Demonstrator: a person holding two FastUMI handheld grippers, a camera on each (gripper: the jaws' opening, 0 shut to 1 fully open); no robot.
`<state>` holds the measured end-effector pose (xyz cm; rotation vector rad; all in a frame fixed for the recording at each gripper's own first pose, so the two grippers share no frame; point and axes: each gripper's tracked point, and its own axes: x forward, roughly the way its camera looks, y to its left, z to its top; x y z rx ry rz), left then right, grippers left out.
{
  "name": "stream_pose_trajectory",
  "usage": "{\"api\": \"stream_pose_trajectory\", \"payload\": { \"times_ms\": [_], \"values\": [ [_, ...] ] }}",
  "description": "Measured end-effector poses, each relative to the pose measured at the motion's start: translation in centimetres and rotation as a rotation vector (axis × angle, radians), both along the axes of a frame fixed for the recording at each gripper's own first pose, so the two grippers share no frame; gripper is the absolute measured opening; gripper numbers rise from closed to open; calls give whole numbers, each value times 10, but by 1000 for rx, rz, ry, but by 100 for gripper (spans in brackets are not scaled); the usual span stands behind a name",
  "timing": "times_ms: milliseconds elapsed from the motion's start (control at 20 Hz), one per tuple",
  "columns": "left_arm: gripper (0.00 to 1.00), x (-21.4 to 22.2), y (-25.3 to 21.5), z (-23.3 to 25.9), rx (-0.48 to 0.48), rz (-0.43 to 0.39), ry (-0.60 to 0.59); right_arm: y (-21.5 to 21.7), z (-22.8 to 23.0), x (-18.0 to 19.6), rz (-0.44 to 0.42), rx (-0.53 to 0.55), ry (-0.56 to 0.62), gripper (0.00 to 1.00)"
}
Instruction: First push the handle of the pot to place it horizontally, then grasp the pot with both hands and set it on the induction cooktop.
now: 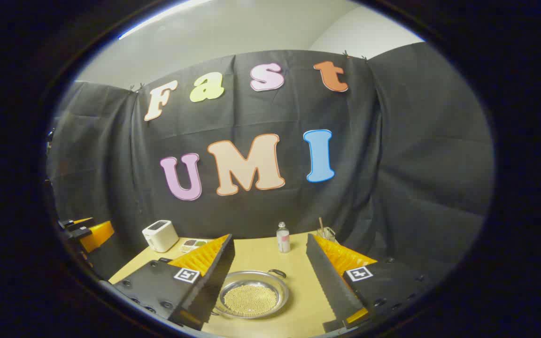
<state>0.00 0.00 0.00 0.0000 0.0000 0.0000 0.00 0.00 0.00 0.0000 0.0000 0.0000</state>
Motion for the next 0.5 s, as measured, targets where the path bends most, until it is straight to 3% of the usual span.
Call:
{"api": "stream_pose_trajectory", "payload": {
  "times_ms": [100,250,500],
  "values": [
    [92,-4,1,-1,-9,5,2,3,-1,0,12,11,2,93],
    [96,-7,2,-4,-17,13,8,3,-2,-1,20,9,2,96],
    [92,-13,3,-4,-32,17,3,5,-3,-4,29,10,5,96]
  ]
}}
